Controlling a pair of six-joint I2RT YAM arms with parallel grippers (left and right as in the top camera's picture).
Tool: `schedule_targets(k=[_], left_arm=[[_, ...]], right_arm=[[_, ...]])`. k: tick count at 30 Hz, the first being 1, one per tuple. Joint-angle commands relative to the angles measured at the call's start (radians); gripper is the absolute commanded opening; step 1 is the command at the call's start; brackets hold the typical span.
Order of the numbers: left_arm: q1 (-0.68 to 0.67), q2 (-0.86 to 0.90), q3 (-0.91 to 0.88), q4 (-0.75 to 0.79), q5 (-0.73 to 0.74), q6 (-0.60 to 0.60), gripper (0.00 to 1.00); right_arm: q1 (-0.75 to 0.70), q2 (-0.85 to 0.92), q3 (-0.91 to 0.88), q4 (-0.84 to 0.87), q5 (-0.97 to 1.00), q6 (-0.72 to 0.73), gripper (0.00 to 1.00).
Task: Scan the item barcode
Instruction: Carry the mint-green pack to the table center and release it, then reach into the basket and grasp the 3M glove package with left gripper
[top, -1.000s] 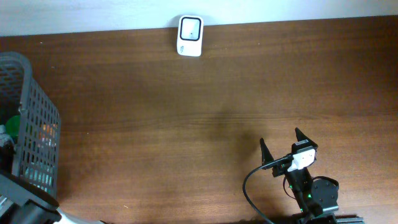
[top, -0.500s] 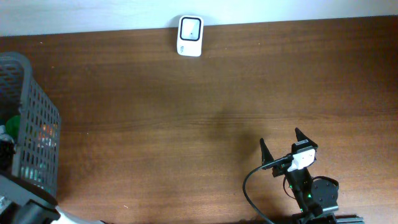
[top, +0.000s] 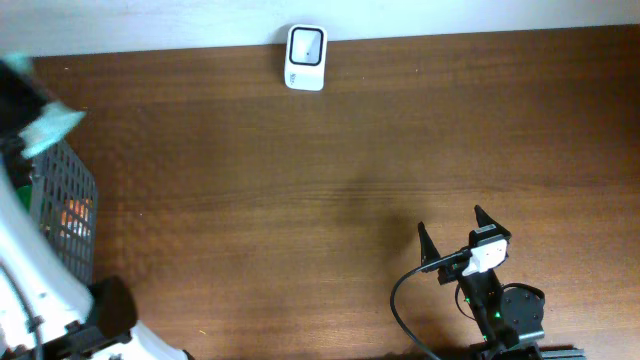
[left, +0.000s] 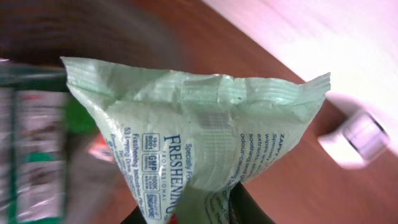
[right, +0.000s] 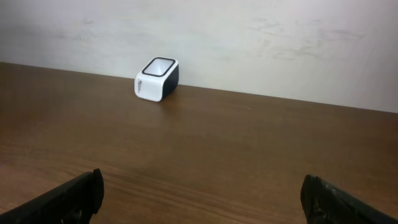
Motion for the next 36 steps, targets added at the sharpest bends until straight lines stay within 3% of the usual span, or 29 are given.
schedule_targets(k=[1, 3, 8, 13, 14, 16, 18, 20, 23, 28, 32, 36], left_arm=[[-0.299, 0.044, -0.035, 0.013, -0.038, -0.003, 0.17], [-0.423, 0.097, -0.072, 0.014, -0.085, -0.003, 0.18], [-0.694, 0.359, -0.192, 0.130, -0.042, -0.082, 0.16], [-0.828, 0.584, -0.197, 0.252, 0.027, -0.146, 0.22], [-0.838, 0.606, -0.197, 0.269, 0.051, -0.146, 0.26], [-0.851, 0.640, -0.197, 0.286, 0.072, -0.149, 0.60], [-0.850, 0.637, -0.196, 0.288, 0.066, -0.148, 0.72], [-0.837, 0.629, -0.180, 0.282, 0.055, -0.140, 0.74], [-0.790, 0.563, -0.096, 0.203, -0.018, -0.136, 0.73], [-0.632, 0.256, 0.018, 0.058, -0.185, -0.136, 0.74], [-0.326, 0.053, 0.018, -0.050, -0.265, -0.093, 0.74], [0.077, 0.037, -0.008, -0.050, -0.233, -0.081, 0.73]], right_arm=[[0.005, -0.008, -0.005, -0.005, 0.002, 0.001, 0.98], [0.005, -0.008, -0.005, -0.005, 0.002, 0.001, 0.98], [0.005, -0.008, -0.005, -0.005, 0.002, 0.001, 0.98], [0.005, -0.008, -0.005, -0.005, 0.002, 0.001, 0.98], [0.005, -0.008, -0.005, -0.005, 0.002, 0.001, 0.98], [0.005, -0.008, -0.005, -0.005, 0.002, 0.001, 0.98], [0.005, -0.008, -0.005, -0.005, 0.002, 0.001, 0.98], [0.005, -0.008, -0.005, -0.005, 0.002, 0.001, 0.98], [0.005, -0.008, -0.005, -0.005, 0.002, 0.001, 0.98], [0.005, -0.008, -0.005, -0.005, 0.002, 0.001, 0.99], [0.005, -0.008, -0.005, -0.005, 0.002, 0.001, 0.99], [0.005, -0.008, -0.005, -0.005, 0.002, 0.001, 0.98]])
